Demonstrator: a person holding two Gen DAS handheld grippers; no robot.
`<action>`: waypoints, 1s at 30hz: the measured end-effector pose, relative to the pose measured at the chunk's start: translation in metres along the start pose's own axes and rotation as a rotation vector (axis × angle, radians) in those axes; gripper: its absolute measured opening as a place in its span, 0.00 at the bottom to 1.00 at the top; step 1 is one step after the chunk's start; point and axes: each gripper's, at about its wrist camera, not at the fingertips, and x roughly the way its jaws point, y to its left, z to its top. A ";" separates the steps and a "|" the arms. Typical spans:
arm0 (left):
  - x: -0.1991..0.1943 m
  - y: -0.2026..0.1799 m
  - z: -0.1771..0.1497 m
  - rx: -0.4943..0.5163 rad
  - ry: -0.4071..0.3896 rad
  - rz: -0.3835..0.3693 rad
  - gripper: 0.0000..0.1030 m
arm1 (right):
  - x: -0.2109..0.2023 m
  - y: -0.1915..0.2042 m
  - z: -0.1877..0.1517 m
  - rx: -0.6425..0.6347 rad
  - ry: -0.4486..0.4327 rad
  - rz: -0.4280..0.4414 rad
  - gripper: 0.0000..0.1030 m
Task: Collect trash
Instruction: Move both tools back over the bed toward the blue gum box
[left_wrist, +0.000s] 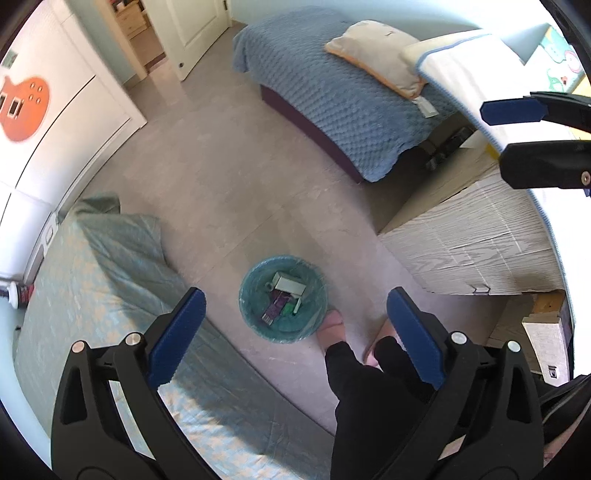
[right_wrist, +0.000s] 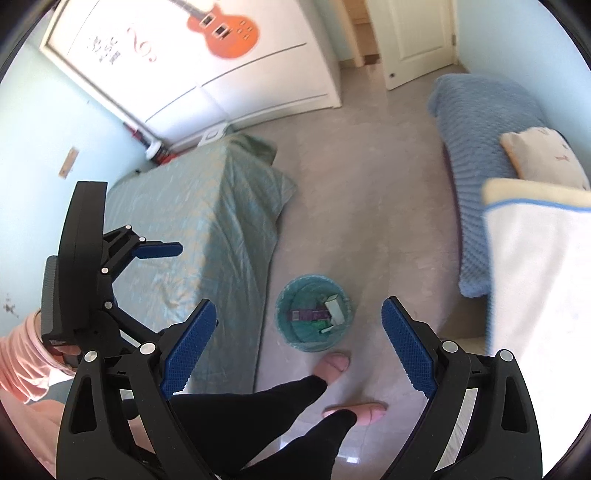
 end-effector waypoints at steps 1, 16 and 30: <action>-0.001 -0.004 0.002 0.014 -0.005 0.006 0.93 | -0.006 -0.006 -0.004 0.014 -0.012 -0.009 0.88; -0.025 -0.093 0.058 0.236 -0.047 -0.020 0.93 | -0.088 -0.068 -0.070 0.216 -0.155 -0.151 0.88; -0.030 -0.263 0.083 0.338 -0.056 0.005 0.93 | -0.200 -0.184 -0.175 0.241 -0.223 -0.243 0.88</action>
